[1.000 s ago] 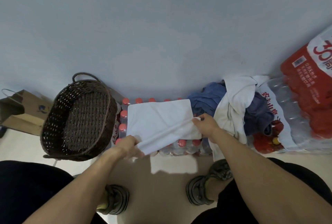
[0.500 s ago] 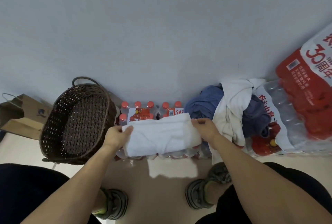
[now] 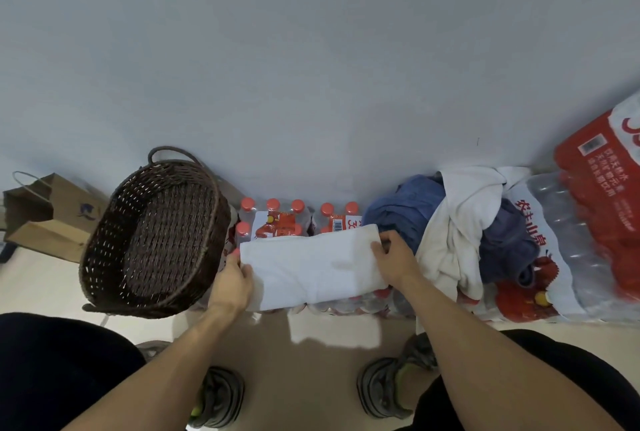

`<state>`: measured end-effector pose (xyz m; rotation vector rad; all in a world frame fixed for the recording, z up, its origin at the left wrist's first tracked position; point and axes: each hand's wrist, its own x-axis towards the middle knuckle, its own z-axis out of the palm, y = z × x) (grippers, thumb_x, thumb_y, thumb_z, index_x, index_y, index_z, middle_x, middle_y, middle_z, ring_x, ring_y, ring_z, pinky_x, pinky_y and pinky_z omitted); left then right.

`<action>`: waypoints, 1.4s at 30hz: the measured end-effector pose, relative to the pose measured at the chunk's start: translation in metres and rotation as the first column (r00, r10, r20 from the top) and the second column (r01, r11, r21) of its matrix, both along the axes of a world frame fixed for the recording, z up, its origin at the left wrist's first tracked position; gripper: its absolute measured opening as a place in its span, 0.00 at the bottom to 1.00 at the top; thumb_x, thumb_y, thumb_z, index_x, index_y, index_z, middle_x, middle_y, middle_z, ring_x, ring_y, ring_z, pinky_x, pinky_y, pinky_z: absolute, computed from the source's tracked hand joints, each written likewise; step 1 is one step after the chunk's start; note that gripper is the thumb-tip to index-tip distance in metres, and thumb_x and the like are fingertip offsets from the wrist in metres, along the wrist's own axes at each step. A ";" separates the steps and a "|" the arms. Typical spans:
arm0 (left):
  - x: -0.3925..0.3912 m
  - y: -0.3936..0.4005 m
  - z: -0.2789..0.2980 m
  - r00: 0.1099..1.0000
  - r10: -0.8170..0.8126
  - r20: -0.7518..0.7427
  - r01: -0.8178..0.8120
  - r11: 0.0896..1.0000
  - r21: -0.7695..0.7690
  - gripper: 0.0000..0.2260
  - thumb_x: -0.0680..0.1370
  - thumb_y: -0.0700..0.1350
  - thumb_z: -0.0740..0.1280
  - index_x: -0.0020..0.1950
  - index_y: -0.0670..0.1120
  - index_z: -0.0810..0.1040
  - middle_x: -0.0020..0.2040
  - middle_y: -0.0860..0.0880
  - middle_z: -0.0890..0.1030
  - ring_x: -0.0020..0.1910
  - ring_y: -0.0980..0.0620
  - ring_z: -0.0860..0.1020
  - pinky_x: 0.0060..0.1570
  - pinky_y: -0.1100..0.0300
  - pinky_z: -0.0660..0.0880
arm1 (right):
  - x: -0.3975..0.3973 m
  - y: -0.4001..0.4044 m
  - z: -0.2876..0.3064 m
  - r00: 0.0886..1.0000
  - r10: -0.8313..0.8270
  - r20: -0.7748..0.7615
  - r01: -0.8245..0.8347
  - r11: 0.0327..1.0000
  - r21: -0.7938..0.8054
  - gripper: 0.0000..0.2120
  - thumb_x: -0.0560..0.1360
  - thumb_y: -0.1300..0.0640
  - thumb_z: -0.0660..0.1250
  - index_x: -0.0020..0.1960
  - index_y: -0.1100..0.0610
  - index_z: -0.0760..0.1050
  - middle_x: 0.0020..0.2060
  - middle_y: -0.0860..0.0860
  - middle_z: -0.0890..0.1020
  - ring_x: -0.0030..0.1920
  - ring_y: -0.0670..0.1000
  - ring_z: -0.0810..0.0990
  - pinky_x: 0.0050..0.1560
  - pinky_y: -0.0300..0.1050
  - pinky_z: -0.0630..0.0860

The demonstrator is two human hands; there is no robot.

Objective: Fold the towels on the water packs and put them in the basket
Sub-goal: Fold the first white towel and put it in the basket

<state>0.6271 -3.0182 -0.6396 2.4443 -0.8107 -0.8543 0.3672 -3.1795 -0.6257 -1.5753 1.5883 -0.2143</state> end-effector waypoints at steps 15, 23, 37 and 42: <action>0.006 0.015 -0.015 0.986 0.156 -0.068 -0.163 0.980 -0.115 0.20 0.73 0.63 0.69 0.49 0.47 0.72 0.39 0.53 0.78 0.38 0.56 0.76 0.34 0.59 0.71 | 0.003 -0.003 -0.023 0.953 0.070 -0.295 -0.009 0.979 0.203 0.22 0.82 0.48 0.57 0.62 0.66 0.74 0.59 0.62 0.80 0.59 0.61 0.78 0.59 0.51 0.74; -0.001 0.040 -0.025 0.946 0.279 -0.163 -0.246 0.949 0.199 0.17 0.70 0.57 0.76 0.41 0.43 0.80 0.34 0.50 0.81 0.37 0.49 0.79 0.45 0.59 0.74 | -0.001 -0.001 -0.011 0.981 -0.027 -0.193 0.102 0.915 0.391 0.20 0.73 0.55 0.70 0.62 0.62 0.74 0.56 0.57 0.80 0.53 0.58 0.79 0.52 0.50 0.78; 0.010 0.034 -0.014 0.771 0.515 -0.374 -0.471 0.857 0.207 0.10 0.74 0.43 0.72 0.44 0.35 0.80 0.31 0.41 0.80 0.29 0.45 0.78 0.36 0.55 0.79 | -0.005 0.015 -0.003 0.935 0.205 -0.291 -0.097 0.933 0.348 0.17 0.77 0.55 0.65 0.63 0.60 0.75 0.55 0.58 0.81 0.54 0.59 0.80 0.50 0.46 0.77; 0.011 0.033 -0.008 0.798 0.500 -0.336 -0.458 0.866 0.202 0.12 0.73 0.45 0.74 0.37 0.38 0.79 0.31 0.41 0.81 0.28 0.45 0.80 0.36 0.54 0.81 | 0.001 0.012 -0.002 0.968 0.131 -0.215 -0.070 0.961 0.267 0.21 0.78 0.48 0.66 0.67 0.58 0.74 0.61 0.56 0.80 0.60 0.58 0.78 0.59 0.48 0.74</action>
